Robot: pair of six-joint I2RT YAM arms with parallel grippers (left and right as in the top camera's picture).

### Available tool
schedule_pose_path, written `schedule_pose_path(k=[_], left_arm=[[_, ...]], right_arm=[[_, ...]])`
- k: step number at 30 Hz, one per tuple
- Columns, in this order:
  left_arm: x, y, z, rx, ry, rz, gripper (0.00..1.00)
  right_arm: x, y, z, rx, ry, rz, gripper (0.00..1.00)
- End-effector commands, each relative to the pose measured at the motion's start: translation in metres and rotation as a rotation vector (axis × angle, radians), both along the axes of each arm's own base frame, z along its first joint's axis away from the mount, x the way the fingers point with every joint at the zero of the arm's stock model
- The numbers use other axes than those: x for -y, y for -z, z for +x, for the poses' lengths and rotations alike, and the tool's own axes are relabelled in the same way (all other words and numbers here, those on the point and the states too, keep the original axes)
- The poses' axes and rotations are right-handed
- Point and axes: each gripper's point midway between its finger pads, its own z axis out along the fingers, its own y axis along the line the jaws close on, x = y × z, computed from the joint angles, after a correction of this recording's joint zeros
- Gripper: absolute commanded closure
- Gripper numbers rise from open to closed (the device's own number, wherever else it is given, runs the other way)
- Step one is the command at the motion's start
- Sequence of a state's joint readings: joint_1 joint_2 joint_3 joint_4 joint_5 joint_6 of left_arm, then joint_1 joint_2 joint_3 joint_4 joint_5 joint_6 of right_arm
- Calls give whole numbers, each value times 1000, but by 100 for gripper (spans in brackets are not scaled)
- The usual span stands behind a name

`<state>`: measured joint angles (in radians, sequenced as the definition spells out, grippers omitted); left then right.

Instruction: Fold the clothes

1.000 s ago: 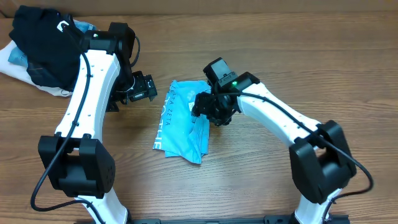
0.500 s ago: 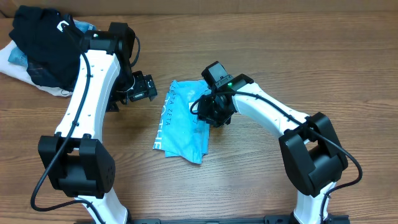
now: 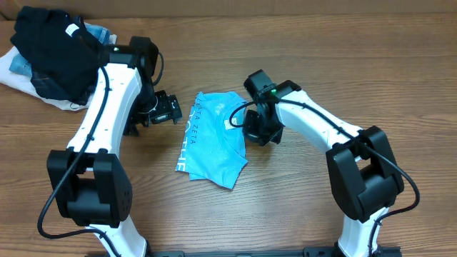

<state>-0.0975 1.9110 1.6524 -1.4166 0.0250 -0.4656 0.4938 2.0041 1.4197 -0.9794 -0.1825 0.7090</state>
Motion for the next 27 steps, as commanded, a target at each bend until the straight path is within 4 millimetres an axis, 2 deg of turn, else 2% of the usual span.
schedule_pose_path(k=[1,5,7,8,9,10,14,19,27], left_arm=[[-1,1,-2,9,-1,5,0],[6,4,6,38,40,-36,0],[21,7,14,78,124,-123,0],[27,8,17,94,156,-162,0],[37,13,20,120,202,-219,0],[41,16,22,132,219,-242,0],[46,35,25,161,239,-270,0],[59,55,22,187,312,-361,0],[75,68,23,182,341,-462,0]], right_arm=[[8,3,0,-6,7,-32,83],[19,0,-2,-35,28,-52,75],[27,-4,1,-43,41,-63,61],[30,-5,2,-46,46,-63,50],[34,-9,6,-46,27,-51,14],[39,-10,7,-47,18,-48,1],[58,-13,10,-76,34,-26,0],[75,-22,20,-96,34,158,0],[109,-25,23,-111,69,187,0]])
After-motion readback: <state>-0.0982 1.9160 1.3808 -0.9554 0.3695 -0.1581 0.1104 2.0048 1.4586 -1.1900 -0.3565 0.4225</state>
